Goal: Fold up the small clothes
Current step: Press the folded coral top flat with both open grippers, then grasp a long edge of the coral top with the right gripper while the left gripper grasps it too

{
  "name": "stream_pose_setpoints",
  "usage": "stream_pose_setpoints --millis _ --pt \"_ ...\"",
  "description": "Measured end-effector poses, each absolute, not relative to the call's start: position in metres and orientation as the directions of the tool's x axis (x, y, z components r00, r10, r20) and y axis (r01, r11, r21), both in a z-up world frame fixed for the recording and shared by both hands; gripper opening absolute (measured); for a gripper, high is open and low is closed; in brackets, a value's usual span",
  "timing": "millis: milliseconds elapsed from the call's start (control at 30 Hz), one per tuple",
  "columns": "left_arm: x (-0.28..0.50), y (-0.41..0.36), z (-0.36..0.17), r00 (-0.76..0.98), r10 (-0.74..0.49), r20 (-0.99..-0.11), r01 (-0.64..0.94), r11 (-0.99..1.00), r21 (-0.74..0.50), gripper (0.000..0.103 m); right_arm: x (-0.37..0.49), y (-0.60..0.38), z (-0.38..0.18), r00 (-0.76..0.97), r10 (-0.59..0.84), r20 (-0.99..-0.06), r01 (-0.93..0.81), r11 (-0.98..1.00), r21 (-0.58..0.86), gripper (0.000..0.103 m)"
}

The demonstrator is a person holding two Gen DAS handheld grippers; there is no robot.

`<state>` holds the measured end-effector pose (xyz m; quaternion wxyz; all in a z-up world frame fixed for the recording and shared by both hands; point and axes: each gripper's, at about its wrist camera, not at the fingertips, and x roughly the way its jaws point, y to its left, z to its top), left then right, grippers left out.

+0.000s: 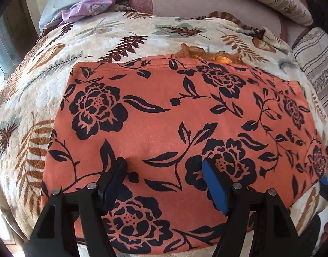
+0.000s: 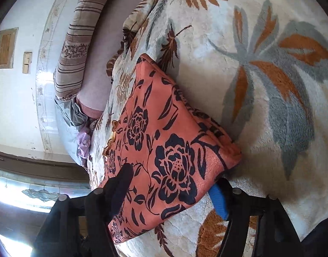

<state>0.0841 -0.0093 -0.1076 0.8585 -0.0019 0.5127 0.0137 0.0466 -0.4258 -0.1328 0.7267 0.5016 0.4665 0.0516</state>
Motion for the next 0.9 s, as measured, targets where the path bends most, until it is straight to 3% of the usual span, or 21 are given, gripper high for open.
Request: stream_pose_setpoints --millis 100,200,300,400,433,467,500,633,767,900 --pt "0.081 -0.015 -0.094 0.489 0.002 -0.872 -0.005 1.0 0.0 0.076 0.047 -0.425 -0.129 0.565 0.547 -0.617 0.379 0.492 0.784 0.071" --pt "0.076 -0.016 -0.08 0.551 -0.009 -0.835 -0.016 1.0 -0.021 0.078 0.049 -0.423 -0.133 0.579 0.554 -0.598 0.368 0.477 0.798 0.083" --pt "0.085 -0.027 -0.113 0.467 -0.009 -0.884 0.033 0.999 0.008 0.082 0.052 -0.423 -0.14 0.587 0.553 -0.591 0.381 0.455 0.805 0.085" --pt "0.081 -0.035 -0.119 0.541 0.033 -0.84 0.053 0.996 0.073 0.088 0.056 -0.426 -0.143 0.574 0.577 -0.581 0.391 0.43 0.813 0.083" --pt "0.082 -0.032 -0.117 0.536 0.021 -0.844 0.042 0.998 0.052 0.088 0.056 -0.428 -0.144 0.566 0.574 -0.592 0.399 0.437 0.806 0.07" --pt "0.084 -0.031 -0.117 0.528 0.012 -0.849 0.042 0.998 0.04 0.088 0.057 -0.428 -0.147 0.544 0.576 -0.61 0.415 0.447 0.792 0.046" --pt "0.085 -0.03 -0.117 0.524 0.006 -0.852 0.048 0.998 0.036 0.088 0.059 -0.427 -0.152 0.514 0.585 -0.627 0.436 0.452 0.778 0.009" --pt "0.086 -0.023 -0.111 0.506 -0.051 -0.861 0.083 0.996 -0.01 0.088 0.071 -0.403 -0.116 0.5 0.483 -0.719 0.367 0.633 0.681 0.009" --pt "0.072 0.02 -0.082 0.571 -0.13 -0.811 0.004 0.988 -0.156 0.088 0.085 -0.338 -0.021 0.596 0.445 -0.669 0.117 0.775 0.621 0.009" --pt "0.044 0.092 -0.056 0.662 -0.168 -0.73 -0.124 0.936 -0.329 0.088 0.08 -0.233 0.041 0.608 0.507 -0.61 -0.162 0.832 0.53 0.009"
